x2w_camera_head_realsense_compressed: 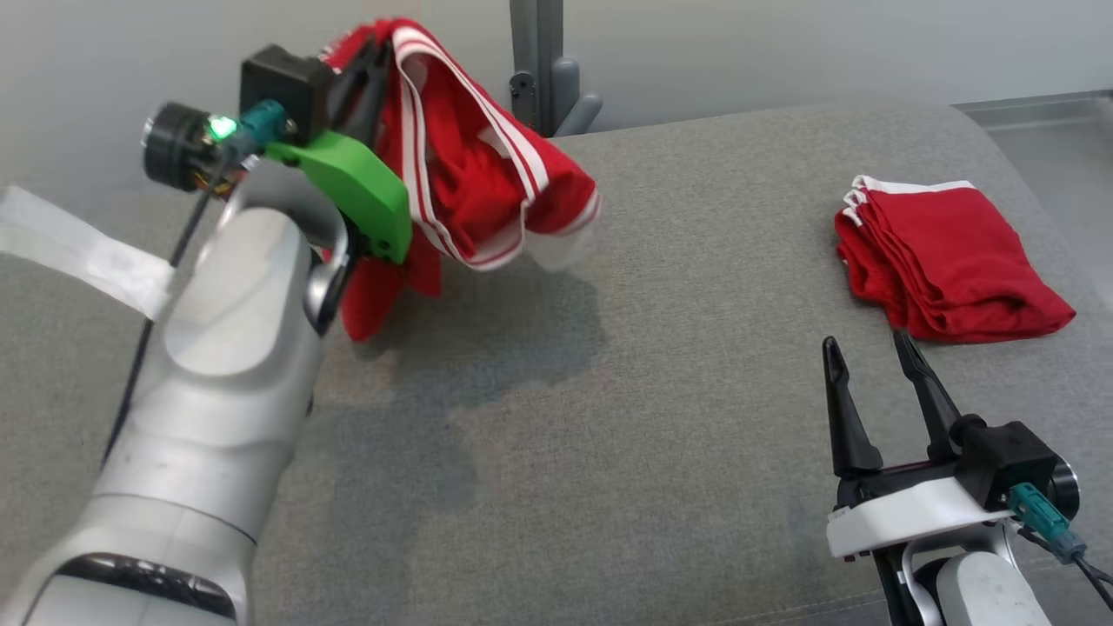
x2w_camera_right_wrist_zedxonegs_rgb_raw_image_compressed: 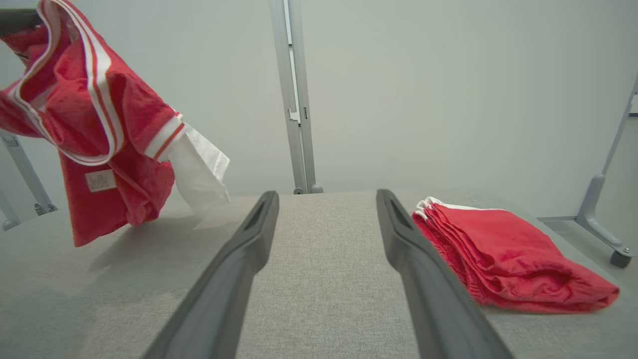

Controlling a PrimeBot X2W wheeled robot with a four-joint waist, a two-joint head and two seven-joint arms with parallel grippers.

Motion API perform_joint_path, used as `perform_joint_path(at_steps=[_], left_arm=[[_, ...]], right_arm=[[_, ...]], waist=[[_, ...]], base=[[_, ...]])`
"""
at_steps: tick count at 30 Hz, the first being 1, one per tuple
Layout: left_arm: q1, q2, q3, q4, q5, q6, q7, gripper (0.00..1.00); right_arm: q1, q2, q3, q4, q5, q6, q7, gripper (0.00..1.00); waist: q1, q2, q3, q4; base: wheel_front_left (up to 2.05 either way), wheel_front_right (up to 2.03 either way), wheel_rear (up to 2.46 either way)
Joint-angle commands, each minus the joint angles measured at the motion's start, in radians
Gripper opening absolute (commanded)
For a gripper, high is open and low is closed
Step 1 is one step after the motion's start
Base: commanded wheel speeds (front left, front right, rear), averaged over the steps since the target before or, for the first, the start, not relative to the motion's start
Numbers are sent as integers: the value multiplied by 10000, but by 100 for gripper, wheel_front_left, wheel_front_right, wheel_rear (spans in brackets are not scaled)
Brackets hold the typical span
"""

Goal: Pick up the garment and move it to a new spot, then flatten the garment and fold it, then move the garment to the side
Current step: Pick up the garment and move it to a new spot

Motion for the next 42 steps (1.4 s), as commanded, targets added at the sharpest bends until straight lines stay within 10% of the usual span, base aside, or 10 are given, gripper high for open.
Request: perform_joint_path(at_steps=[1,21,25,42], left_arm=[[389,-154,-7,-66,-183,-11,-9,0],[2989,-825,-1985,503,-2492,1503,-656,0],[3187,-826,-2413,353,-2786,1668,-725,100],[5269,-615,-1292,-2464,-1452,2089,-737,100]], right_arm=[[104,-18,29,-9,64,-15,-37,100],[-378,-17,565,358,337,-15,-124,100],[-272,-15,468,474,322,-14,-157,100],[497,-20,164,580,192,-14,-182,100]], waist=[[1,-1,-122,-444],[1,-1,702,-1841],[1,-1,503,-1663],[1,-1,-576,-527]], base=[[0,0,0],[0,0,0],[0,0,0],[0,0,0]])
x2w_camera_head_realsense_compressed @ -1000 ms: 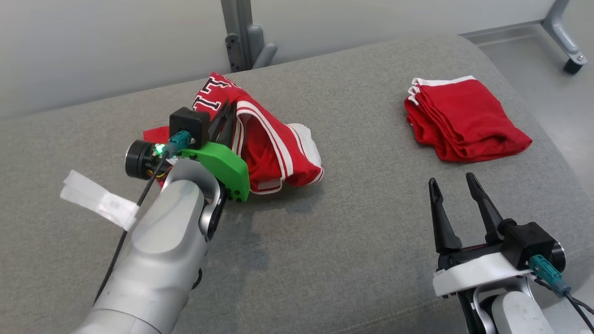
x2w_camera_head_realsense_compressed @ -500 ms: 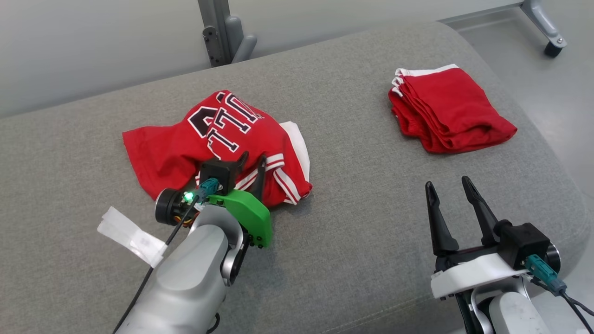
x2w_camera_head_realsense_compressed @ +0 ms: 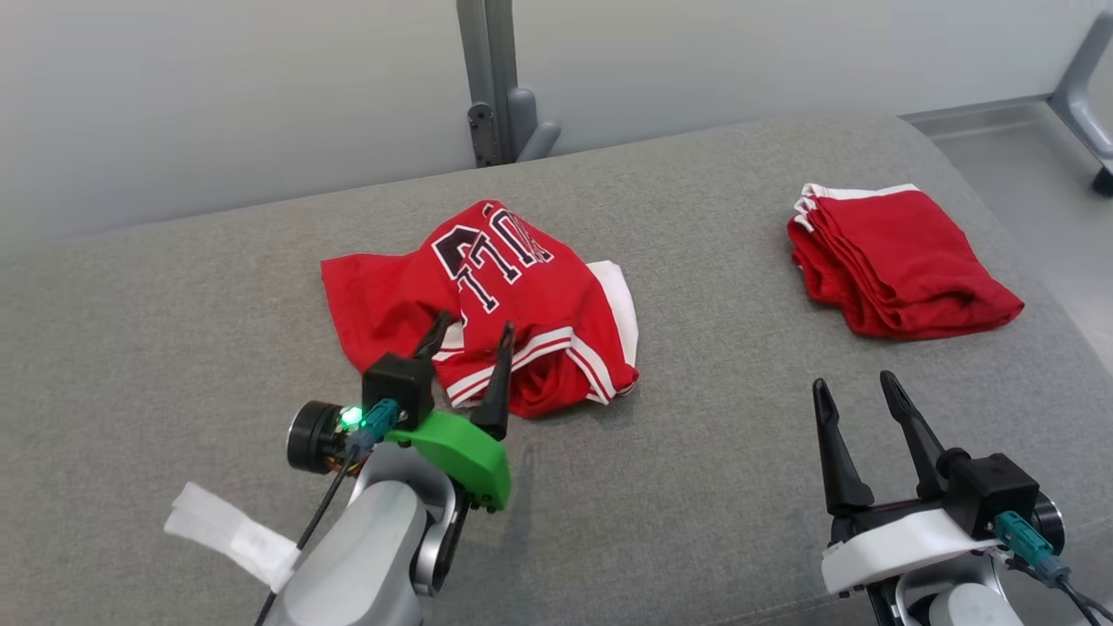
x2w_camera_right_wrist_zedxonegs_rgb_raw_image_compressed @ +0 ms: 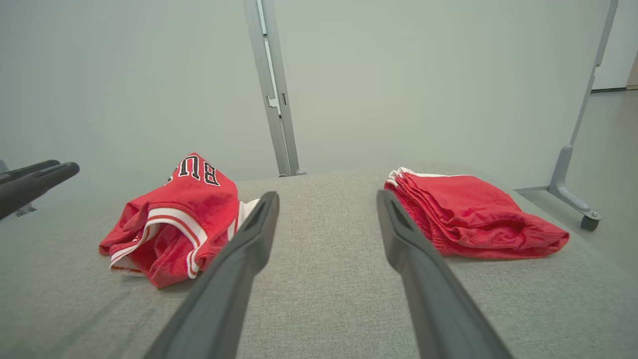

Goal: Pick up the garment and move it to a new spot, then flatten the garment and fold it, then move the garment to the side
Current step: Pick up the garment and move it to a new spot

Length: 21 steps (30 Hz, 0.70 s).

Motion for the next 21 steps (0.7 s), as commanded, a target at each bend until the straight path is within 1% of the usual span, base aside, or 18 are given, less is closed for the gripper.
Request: perform_joint_path(at_steps=[1,7,8,12,16,21], left_arm=[[400,167,228,-250,235,51,-22,100],[1708,316,1228,-1469,650,225,-20,100],[2189,384,1524,-1869,852,282,-12,100],[3157,466,2186,-2602,1082,459,-11,100],[4070,424,2915,-3285,1251,640,-11,100],[4874,328,3679,-3836,1434,698,-12,100]], right_arm=[[177,-20,-46,-10,-99,-15,-47,100],[360,-22,-150,-80,-148,-15,-46,100],[434,-20,-189,-113,-150,-14,-48,100],[602,-20,-237,-169,-152,-14,-51,100],[794,-20,-271,-238,-138,-14,-56,100],[964,-20,-285,-271,-116,-14,-60,100]], waist=[[0,0,-255,331],[0,0,-383,636],[0,0,-410,722],[0,0,-455,843],[0,0,-487,930],[0,0,-499,1012]], base=[[0,0,0],[0,0,0],[0,0,0],[0,0,0],[0,0,0],[0,0,0]])
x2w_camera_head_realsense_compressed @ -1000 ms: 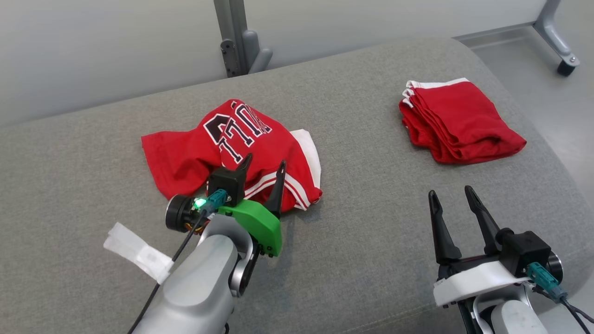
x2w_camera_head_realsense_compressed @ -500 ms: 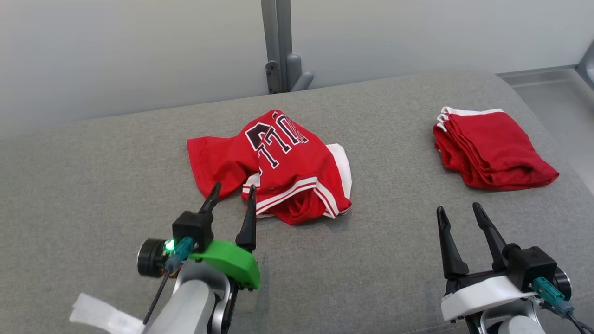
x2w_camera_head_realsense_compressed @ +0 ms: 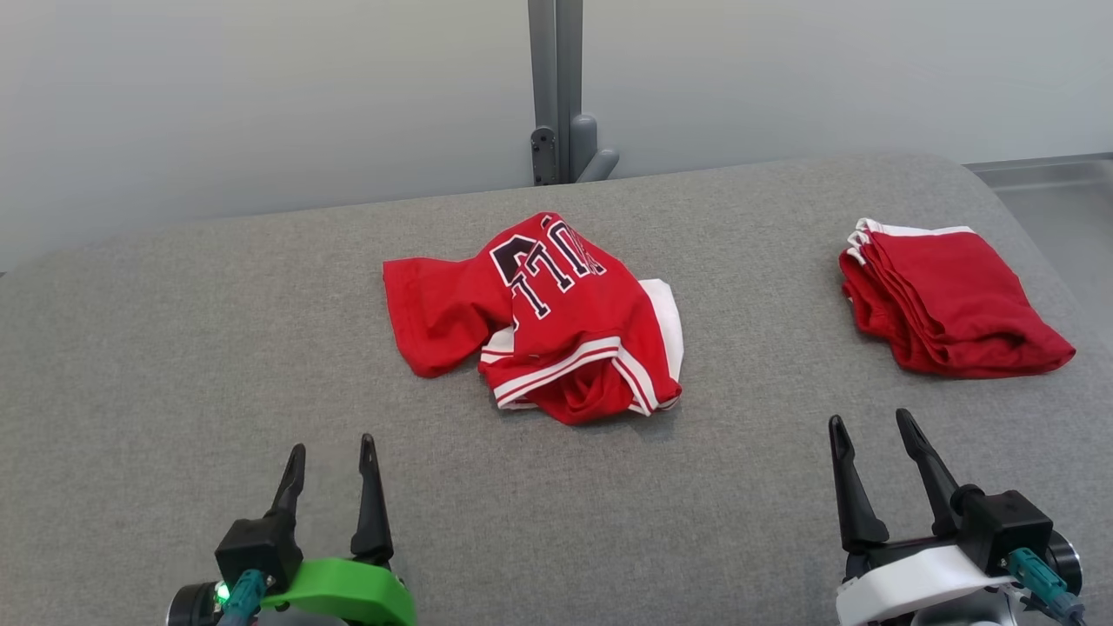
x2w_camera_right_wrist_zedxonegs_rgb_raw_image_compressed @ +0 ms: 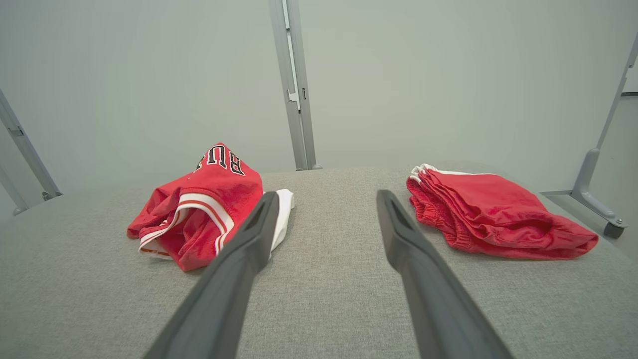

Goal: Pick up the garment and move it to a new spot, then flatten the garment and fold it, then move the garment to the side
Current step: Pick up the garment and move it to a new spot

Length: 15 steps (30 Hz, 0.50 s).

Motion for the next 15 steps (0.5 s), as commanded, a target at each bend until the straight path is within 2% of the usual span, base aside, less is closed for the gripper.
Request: perform_joint_path(at_steps=[1,15], left_arm=[[287,-43,236,-122,173,27,4,100],[528,-318,852,-105,680,-341,3,100]], right_arm=[[116,-20,-30,-31,-28,-13,-48,100],[54,-20,31,49,106,-12,-53,100]], waist=[[0,0,0,23],[0,0,-10,119]], base=[[0,0,0],[0,0,0]])
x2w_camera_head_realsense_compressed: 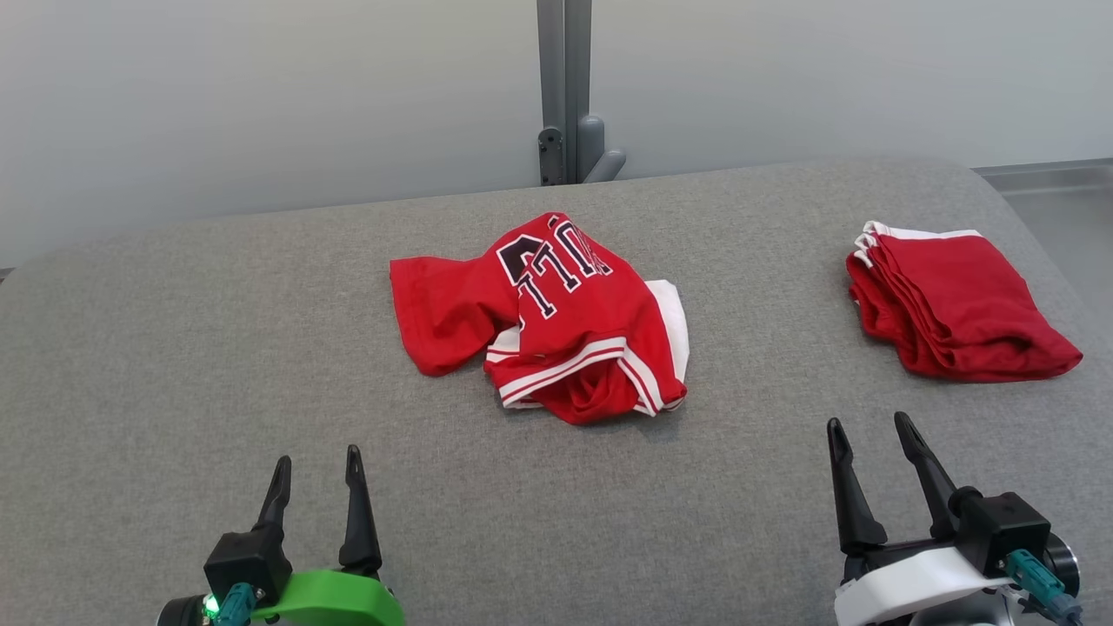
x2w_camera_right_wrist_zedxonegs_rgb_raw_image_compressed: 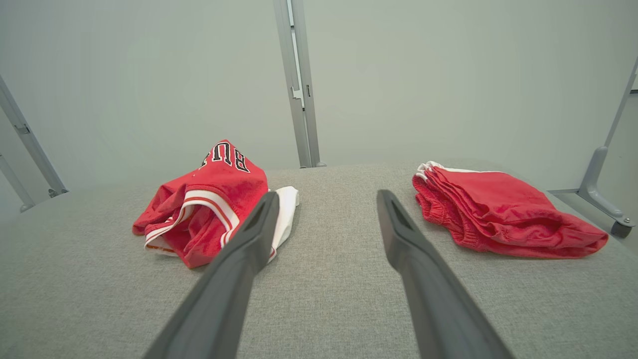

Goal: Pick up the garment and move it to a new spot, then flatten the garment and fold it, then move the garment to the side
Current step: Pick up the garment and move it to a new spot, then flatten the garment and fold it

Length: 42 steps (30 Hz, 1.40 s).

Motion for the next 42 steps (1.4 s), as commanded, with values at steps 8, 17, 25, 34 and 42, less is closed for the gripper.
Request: perform_joint_path(at_steps=[8,17,25,34,42], left_arm=[[90,-85,139,64,234,-145,3,100],[-105,-125,112,156,361,-300,3,100],[-470,-138,-38,204,488,-350,3,100],[-818,-142,-206,185,316,-276,3,100],[-888,-144,-281,95,194,-171,3,100]], right_arm=[[27,-18,25,-21,50,-14,-52,100],[-379,-15,281,473,143,-14,-46,100],[-2025,-23,1010,2579,732,-14,-44,100],[-4025,-34,766,5386,993,-15,-44,100],[-4847,-26,469,7038,934,-15,-44,15]], waist=[[0,0,34,36],[0,0,253,459],[0,0,809,1429],[0,0,1513,2533],[0,0,1716,2782]], base=[[0,0,0],[0,0,0],[0,0,0],[0,0,0],[0,0,0]])
